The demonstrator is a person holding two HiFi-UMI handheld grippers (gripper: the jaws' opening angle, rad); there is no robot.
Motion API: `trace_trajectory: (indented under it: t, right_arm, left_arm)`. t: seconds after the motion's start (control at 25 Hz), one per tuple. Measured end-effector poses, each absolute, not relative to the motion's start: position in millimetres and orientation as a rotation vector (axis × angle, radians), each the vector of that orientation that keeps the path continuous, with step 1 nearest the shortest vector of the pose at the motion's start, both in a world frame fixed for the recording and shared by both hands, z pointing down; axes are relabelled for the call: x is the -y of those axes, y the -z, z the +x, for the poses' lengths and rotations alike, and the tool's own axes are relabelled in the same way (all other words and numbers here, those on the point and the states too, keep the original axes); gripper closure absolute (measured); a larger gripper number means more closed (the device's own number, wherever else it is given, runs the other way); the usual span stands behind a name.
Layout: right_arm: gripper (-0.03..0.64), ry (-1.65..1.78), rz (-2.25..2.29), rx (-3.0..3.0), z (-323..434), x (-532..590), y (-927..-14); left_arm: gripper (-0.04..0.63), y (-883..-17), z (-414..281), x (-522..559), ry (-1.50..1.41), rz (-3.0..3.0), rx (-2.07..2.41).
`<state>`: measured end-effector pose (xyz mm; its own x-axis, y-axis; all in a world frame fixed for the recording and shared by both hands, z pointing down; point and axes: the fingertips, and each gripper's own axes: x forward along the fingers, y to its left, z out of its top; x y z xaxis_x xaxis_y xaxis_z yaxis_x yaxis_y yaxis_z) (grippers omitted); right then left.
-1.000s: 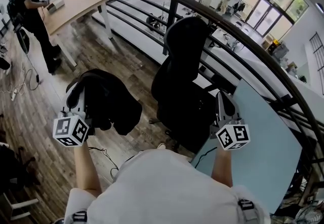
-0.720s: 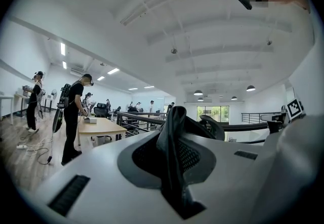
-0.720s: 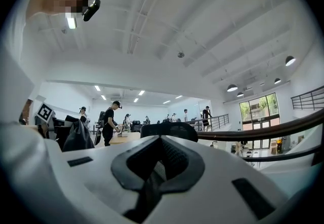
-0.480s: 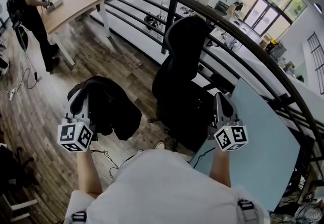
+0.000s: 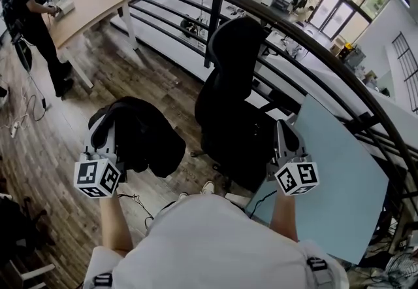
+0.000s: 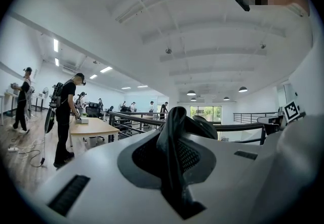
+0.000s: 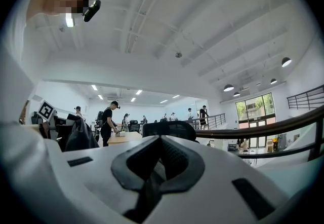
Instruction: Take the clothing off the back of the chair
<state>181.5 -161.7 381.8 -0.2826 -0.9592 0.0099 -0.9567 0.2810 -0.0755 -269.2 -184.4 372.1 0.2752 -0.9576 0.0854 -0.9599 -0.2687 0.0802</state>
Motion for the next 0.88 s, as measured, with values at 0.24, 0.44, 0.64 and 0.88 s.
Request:
trace_trajectory:
  t: [0.24,0.44,0.64,0.88]
  right_arm:
    - [0.597,0.107,-1.880,-2.484,174,156,-384]
    - [0.597,0.087,-1.892,-2.536,164,152,-389]
    - [0.597,0.066,-1.882,-2.545,156,149,-386]
    - [0.597,0.077,-1.881,-2.547,145,143,-387]
  left_arm:
    - [0.538,-368,-271,184,-0.019,2.433,1.791]
    - [0.538,-359,-269,182,-0.022,2.474,1.770]
    - [0.538,-355,-273,179,-0.011,2.466,1.767]
    - [0.538,-351,-280,176,-0.008,2.485,1.753]
